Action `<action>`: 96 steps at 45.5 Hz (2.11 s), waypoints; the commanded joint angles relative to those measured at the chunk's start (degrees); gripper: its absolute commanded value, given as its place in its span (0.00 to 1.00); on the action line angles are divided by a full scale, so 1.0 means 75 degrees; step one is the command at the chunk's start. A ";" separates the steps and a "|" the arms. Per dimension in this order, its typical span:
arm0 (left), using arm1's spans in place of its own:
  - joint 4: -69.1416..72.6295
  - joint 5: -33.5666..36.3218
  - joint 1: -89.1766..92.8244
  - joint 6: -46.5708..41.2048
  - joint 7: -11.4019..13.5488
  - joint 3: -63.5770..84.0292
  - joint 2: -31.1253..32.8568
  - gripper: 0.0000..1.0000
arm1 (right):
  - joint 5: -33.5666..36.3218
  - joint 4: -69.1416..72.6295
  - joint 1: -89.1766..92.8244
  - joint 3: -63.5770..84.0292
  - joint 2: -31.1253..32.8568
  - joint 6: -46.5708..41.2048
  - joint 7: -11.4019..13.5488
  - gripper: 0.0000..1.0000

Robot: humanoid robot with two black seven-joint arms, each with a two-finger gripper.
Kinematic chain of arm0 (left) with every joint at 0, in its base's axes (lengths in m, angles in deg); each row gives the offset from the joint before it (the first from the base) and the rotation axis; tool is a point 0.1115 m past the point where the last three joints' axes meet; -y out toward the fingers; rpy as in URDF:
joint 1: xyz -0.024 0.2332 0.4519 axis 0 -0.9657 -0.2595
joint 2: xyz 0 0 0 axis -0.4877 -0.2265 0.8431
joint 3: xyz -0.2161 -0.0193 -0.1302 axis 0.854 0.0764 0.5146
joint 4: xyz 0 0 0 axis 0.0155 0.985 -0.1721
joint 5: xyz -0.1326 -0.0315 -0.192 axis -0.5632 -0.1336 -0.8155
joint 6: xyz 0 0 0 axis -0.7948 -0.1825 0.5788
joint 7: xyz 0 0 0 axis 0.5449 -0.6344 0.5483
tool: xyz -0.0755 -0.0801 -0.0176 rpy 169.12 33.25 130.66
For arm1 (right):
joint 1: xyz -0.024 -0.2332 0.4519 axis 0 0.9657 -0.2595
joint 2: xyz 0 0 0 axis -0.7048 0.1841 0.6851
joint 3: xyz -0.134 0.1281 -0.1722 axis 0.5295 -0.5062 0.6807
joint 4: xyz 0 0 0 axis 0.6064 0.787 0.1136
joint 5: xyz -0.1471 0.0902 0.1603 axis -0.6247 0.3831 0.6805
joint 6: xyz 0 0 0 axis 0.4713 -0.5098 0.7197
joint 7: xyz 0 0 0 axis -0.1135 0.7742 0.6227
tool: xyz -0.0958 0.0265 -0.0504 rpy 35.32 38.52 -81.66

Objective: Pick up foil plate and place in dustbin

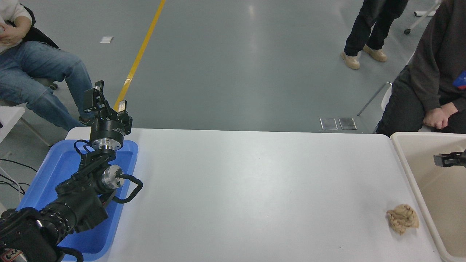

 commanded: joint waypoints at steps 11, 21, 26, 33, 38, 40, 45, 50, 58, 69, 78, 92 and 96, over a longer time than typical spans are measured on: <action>0.0000 0.0000 0.0003 0.0000 -0.0001 -0.0001 -0.0009 1.00 | 0.0142 0.3723 -0.2826 0.0389 0.0707 -0.0090 -0.0034 1.00; 0.0000 0.0000 0.0003 0.0000 -0.0001 -0.0001 -0.0009 1.00 | 0.0552 0.6031 -0.5145 0.1747 0.0543 -0.0441 -0.0045 1.00; 0.0000 0.0000 0.0003 0.0000 -0.0001 -0.0001 -0.0009 1.00 | 0.0892 0.7450 -0.6376 0.2006 0.0380 -0.0910 -0.0045 1.00; 0.0000 0.0000 0.0003 0.0000 -0.0001 -0.0001 -0.0009 1.00 | 0.1934 0.8448 -0.7491 0.2299 -0.0276 -0.1472 -0.0045 1.00; 0.0000 0.0000 0.0003 0.0000 -0.0001 -0.0001 -0.0009 1.00 | 0.2392 0.8577 -0.7772 0.2241 -0.0733 -0.2047 -0.0104 1.00; 0.0000 0.0000 0.0003 0.0000 -0.0001 -0.0001 -0.0009 1.00 | 0.2509 0.8577 -0.7843 0.2229 -0.0944 -0.2164 -0.0139 1.00; 0.0000 0.0000 0.0003 0.0000 -0.0001 -0.0001 -0.0009 1.00 | 0.2791 0.8577 -0.7913 0.2112 -0.1390 -0.2188 -0.0198 1.00; 0.0000 0.0000 0.0003 0.0000 -0.0001 -0.0001 -0.0009 1.00 | 0.3002 0.8577 -0.7972 0.1901 -0.1613 -0.2387 -0.0198 1.00; 0.0000 0.0000 -0.0009 0.0000 -0.0001 -0.0001 -0.0009 1.00 | 0.3891 0.8577 -0.8394 0.1538 -0.2093 -0.3254 -0.0198 1.00; 0.0000 0.0000 -0.0009 0.0000 -0.0001 -0.0013 -0.0009 1.00 | 0.4186 0.8554 -0.8417 0.1186 -0.2492 -0.3278 -0.0198 1.00; 0.0000 0.0000 -0.0009 0.0000 -0.0001 -0.0013 -0.0009 1.00 | 0.4186 0.8554 -0.8441 0.1198 -0.2504 -0.3278 -0.0198 1.00; 0.0000 0.0000 -0.0009 0.0000 0.0011 -0.0013 -0.0009 1.00 | 0.4256 0.8554 -0.8569 0.1174 -0.2550 -0.3336 -0.0198 1.00; 0.0000 0.0000 -0.0009 0.0000 0.0011 -0.0013 -0.0009 1.00 | 0.4361 0.8554 -0.8605 0.1162 -0.2609 -0.3348 -0.0198 1.00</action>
